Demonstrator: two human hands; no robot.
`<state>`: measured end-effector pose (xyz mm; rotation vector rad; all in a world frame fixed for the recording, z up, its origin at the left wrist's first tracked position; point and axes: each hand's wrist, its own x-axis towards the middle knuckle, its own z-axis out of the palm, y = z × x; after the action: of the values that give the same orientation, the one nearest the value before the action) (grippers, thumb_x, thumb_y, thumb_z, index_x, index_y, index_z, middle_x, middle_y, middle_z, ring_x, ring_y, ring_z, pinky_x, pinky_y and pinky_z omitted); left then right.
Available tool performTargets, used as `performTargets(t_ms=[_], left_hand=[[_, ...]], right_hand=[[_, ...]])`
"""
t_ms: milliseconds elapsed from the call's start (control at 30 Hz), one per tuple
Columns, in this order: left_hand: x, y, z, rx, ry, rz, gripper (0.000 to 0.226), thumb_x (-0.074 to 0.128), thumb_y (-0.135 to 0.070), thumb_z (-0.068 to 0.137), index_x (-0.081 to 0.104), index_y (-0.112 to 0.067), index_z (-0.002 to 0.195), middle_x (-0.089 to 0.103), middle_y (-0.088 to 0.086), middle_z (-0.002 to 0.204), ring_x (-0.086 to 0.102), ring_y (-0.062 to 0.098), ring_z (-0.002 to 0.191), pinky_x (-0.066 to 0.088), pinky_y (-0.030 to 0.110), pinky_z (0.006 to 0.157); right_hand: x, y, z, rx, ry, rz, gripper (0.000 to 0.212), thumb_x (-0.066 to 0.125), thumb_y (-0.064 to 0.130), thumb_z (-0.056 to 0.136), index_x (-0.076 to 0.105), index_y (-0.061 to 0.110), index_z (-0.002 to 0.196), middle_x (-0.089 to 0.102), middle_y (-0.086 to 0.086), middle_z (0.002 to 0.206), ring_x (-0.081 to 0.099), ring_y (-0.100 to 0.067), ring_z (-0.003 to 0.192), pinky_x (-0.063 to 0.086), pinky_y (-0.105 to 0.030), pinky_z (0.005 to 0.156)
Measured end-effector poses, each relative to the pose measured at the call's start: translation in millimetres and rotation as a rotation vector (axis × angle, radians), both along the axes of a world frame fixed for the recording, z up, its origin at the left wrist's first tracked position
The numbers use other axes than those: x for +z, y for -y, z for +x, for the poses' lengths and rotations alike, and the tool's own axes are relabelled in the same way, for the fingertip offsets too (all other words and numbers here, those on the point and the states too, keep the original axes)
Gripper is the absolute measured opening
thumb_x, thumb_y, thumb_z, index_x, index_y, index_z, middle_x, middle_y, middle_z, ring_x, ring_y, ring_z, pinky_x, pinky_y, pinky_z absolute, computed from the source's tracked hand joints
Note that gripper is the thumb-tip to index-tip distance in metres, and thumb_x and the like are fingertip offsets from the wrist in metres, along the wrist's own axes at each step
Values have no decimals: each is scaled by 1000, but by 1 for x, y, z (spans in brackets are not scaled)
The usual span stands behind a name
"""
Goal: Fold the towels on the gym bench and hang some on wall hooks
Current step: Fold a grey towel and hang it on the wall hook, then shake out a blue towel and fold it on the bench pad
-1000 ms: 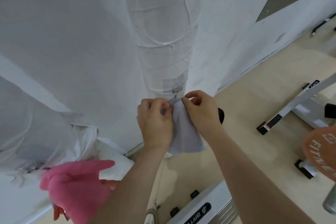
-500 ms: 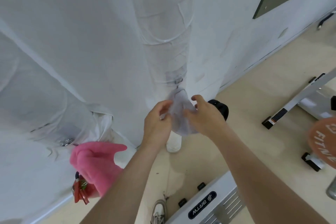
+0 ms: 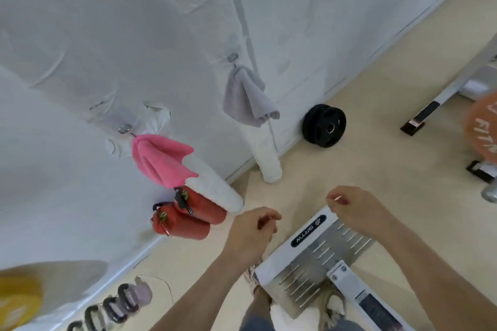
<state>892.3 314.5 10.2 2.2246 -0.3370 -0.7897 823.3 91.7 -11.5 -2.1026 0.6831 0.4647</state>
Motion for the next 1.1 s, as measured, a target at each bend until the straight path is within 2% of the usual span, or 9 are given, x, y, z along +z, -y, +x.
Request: performTargets(t_ms=[133, 300, 433, 567, 700, 867, 1000, 1033, 1100], left_hand=[[-7, 1, -76, -54, 14, 15, 28, 52, -14, 91, 66, -37, 85, 53, -14, 51, 42, 5, 46, 32, 15, 49], [-29, -3, -159, -208, 10, 25, 34, 47, -6, 93, 64, -35, 100, 59, -17, 80, 54, 1, 76, 39, 16, 73], [-46, -21, -211, -330, -63, -14, 28, 53, -10, 92, 63, -36, 92, 61, -22, 77, 59, 4, 81, 42, 14, 71], [-63, -35, -258, -446, -77, -27, 28, 48, -10, 95, 64, -33, 94, 60, -26, 88, 56, -5, 83, 38, 4, 69], [-70, -48, -312, -535, -96, 1, 27, 53, -9, 92, 65, -31, 103, 58, -16, 79, 55, 6, 75, 42, 16, 71], [-68, -49, -381, -676, -43, -27, 23, 49, -14, 95, 65, -30, 95, 62, -17, 83, 54, -1, 72, 36, 6, 60], [-69, -42, -451, -744, -80, -67, 22, 55, -7, 89, 69, -23, 95, 57, -18, 68, 52, -1, 64, 37, 8, 58], [-69, -38, -472, -767, -86, -72, 21, 58, -10, 88, 70, -27, 87, 56, -19, 64, 52, -2, 62, 37, 8, 58], [-67, -32, -524, -821, -60, -77, 28, 58, -21, 89, 61, -33, 64, 53, -17, 54, 49, -1, 55, 37, 14, 55]], right_hand=[[-18, -24, -81, 84, -54, -38, 21, 42, 24, 95, 60, 22, 84, 65, 2, 86, 61, -20, 78, 47, -29, 70], [-31, -44, -192, -10, -157, -105, 23, 40, 20, 96, 60, 19, 107, 65, -2, 106, 56, -18, 85, 37, -24, 70], [-39, -77, -274, -239, -207, -169, 29, 43, 21, 95, 54, 19, 122, 62, -6, 118, 57, -23, 103, 40, -26, 76], [-34, -116, -339, -494, -168, -94, 27, 46, 22, 96, 53, 19, 122, 59, -2, 112, 57, -20, 95, 45, -28, 76], [-28, -149, -403, -596, -174, -78, 32, 51, 24, 95, 51, 23, 127, 57, 4, 112, 56, -16, 104, 47, -31, 90], [-5, -173, -492, -720, -153, -136, 35, 52, 22, 94, 53, 22, 129, 61, 3, 119, 56, -17, 112, 44, -25, 88], [0, -175, -567, -695, -107, -386, 32, 56, 18, 92, 61, 19, 123, 63, 3, 121, 52, -16, 118, 33, -26, 105], [0, -173, -586, -707, -93, -407, 33, 56, 19, 92, 60, 20, 125, 61, 4, 126, 49, -15, 122, 29, -27, 109], [-2, -172, -633, -781, -30, -337, 40, 55, 20, 93, 53, 22, 132, 58, 3, 131, 51, -17, 122, 37, -30, 108]])
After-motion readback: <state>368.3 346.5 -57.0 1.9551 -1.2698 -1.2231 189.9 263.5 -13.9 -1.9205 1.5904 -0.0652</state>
